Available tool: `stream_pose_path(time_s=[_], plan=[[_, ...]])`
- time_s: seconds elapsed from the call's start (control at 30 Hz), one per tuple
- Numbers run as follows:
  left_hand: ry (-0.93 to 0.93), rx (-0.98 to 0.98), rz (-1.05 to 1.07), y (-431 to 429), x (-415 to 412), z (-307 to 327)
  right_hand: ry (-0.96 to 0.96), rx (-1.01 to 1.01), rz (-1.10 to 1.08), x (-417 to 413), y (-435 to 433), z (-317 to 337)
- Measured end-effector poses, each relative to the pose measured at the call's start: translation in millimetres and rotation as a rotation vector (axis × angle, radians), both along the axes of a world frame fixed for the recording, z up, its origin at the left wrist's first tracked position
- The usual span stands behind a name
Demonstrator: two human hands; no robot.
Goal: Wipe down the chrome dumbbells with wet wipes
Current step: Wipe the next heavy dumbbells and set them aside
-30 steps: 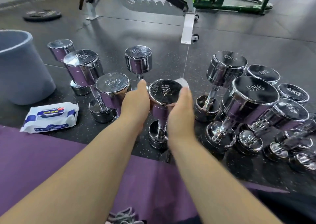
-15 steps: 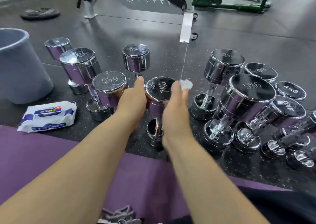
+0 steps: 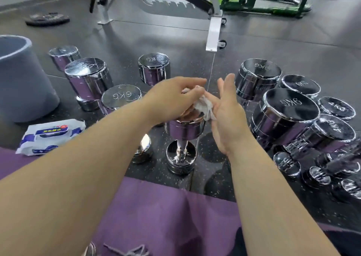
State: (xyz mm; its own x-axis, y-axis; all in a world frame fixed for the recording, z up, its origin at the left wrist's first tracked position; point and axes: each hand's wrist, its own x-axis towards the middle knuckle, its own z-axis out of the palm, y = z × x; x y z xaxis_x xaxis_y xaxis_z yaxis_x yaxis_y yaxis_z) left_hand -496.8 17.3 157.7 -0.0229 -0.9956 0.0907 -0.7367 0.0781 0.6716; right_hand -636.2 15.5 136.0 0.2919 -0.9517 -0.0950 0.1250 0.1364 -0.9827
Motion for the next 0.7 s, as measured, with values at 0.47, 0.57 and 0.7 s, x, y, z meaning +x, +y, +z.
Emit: stream_pose_path(time_s=[0.47,0.57,0.7], plan=[[-0.769,0.468,-0.095,-48,-39,39,-0.183,0.167,-0.318,-2,-18,-21],[-0.538,0.591,0.016,-52,-31,40,-0.212,0.182,-0.311,-6,-18,-20],[-0.324,0.709,0.138,-43,-11,41,-0.225,0.198,-0.201,2,-14,-19]])
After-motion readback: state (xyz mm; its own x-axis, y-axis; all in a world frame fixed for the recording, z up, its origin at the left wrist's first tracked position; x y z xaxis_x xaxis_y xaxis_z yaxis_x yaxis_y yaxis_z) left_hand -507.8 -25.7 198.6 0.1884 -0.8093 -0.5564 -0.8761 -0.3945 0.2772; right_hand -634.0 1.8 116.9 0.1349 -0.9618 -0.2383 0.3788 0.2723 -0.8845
